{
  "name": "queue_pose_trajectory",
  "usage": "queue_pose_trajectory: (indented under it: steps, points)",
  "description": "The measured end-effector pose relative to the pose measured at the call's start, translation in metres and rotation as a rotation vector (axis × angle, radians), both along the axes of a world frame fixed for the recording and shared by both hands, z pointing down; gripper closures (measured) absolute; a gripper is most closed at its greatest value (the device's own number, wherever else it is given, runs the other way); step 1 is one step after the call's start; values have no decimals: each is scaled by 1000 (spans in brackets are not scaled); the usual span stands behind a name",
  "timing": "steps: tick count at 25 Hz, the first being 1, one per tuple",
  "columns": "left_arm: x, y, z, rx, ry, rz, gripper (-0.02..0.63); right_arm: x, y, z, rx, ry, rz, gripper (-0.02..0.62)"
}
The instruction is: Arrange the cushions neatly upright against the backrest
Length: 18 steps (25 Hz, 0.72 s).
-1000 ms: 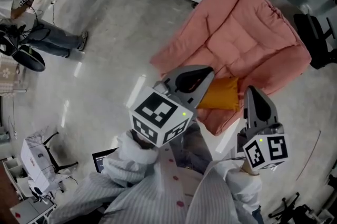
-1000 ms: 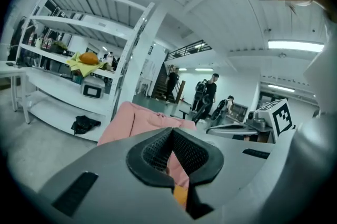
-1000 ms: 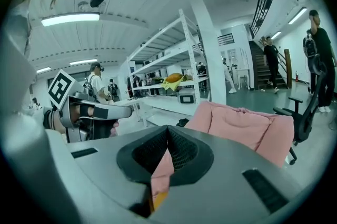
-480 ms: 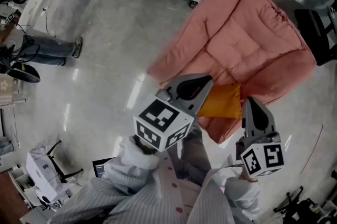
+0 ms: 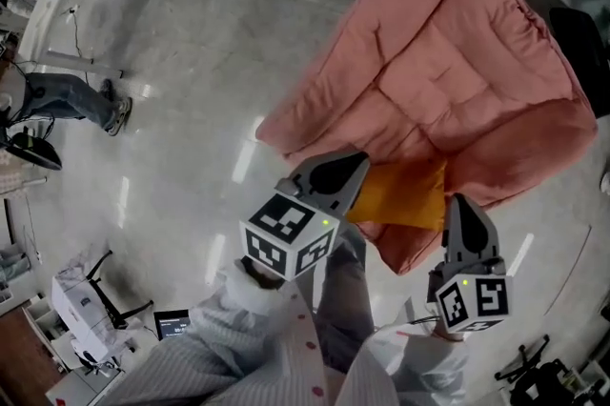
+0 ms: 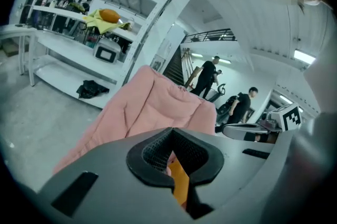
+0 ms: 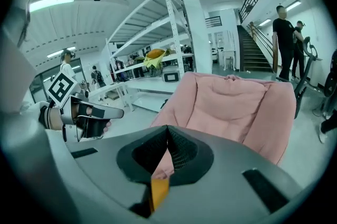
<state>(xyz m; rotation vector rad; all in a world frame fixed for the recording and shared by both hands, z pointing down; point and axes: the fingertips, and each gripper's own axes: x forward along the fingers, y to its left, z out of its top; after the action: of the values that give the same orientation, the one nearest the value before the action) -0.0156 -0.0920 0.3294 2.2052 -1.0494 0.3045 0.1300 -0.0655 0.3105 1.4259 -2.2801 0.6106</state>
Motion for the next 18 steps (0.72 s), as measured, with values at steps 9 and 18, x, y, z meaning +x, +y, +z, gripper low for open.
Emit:
queue_pose_trajectory:
  steps: [9, 18]
  points:
    - [-3, 5, 97, -140, 55, -70, 595, 13, -8, 83, -78, 34, 18, 583]
    - [-16, 26, 187, -260, 47, -153, 595, 37, -7, 159, -181, 95, 11, 583]
